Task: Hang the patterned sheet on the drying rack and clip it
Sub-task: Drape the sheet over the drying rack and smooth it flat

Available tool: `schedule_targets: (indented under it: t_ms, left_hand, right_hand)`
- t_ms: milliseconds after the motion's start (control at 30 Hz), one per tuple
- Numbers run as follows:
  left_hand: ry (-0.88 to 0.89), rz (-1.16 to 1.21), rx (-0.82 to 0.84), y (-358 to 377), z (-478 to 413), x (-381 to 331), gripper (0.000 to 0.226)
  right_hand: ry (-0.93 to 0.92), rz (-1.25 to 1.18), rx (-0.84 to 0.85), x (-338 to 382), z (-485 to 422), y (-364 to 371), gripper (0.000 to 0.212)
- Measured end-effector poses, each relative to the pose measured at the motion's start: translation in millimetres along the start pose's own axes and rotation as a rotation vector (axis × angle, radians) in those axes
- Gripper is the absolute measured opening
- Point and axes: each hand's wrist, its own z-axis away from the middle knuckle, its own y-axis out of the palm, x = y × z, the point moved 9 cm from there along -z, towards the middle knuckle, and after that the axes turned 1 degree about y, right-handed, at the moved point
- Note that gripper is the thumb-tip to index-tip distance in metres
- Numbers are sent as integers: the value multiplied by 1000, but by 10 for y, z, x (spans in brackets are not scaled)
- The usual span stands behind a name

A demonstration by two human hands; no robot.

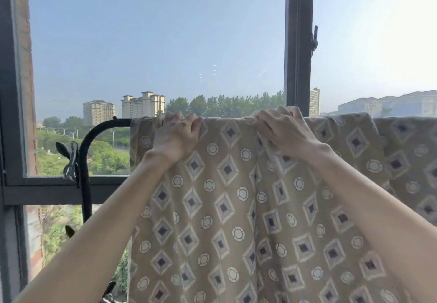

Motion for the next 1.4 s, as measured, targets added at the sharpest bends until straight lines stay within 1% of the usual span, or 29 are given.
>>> schedule_targets:
  t_ms: [67, 133, 200, 233, 300, 400, 467, 533, 600, 633, 733, 833, 933, 1067, 1133, 1200, 1300, 1400]
  left_hand:
    - [-40, 51, -23, 34, 6, -111, 47]
    - [-37, 205, -16, 89, 36, -342, 44]
    - [31, 319, 9, 149, 69, -647, 45]
    - [83, 332, 24, 172, 74, -827, 45]
    - [166, 279, 48, 237, 72, -1138, 46]
    - [203, 215, 28, 294, 34, -1439, 43]
    - [208, 194, 19, 322, 9, -1581, 43]
    - [225, 183, -5, 317, 3, -1731, 45]
    - [246, 155, -27, 293, 32, -1923, 46]
    - [258, 156, -23, 294, 45, -2031, 45]
    - [262, 269, 63, 436, 20, -2320, 43]
    - [252, 294, 106, 566, -8, -2630, 52]
    - [227, 320, 118, 551, 3, -3029, 65]
    - [183, 327, 66, 491, -17, -3483, 60]
    - [194, 305, 52, 527, -43, -3718, 58]
    - [208, 280, 68, 567, -64, -3945, 58]
    - [234, 214, 19, 532, -82, -4188, 56]
    - [213, 246, 16, 533, -97, -4217, 52]
  right_hand:
    - [108, 23, 22, -282, 193, -6, 45]
    - [206, 11, 35, -525, 376, -40, 46]
    - [277, 15, 47, -698, 517, -80, 51]
    - [314, 31, 52, -797, 591, -113, 51]
    - [387, 43, 55, -974, 728, -188, 48]
    - [453, 4, 38, -1133, 917, -345, 48]
    - [465, -21, -35, -1195, 1019, -498, 48]
    - [527, -80, -119, -1367, 1143, -644, 48]
    - [592, -111, -146, -1602, 1282, -726, 48]
    - [607, -101, -134, -1720, 1344, -745, 49]
    - [614, -35, -85, -2038, 1518, -788, 52]
    - [654, -39, -125, -2436, 1737, -891, 54]
    - [709, -78, -162, -2840, 2006, -1012, 52]
    - [777, -94, -195, -3228, 2294, -1236, 51]
    - [874, -192, -169, -3433, 2452, -1245, 61]
    - [958, -334, -113, -3563, 2616, -1201, 83]
    - [990, -533, -69, -3624, 2768, -1133, 111]
    - [1003, -666, 39, -3533, 2796, -965, 125]
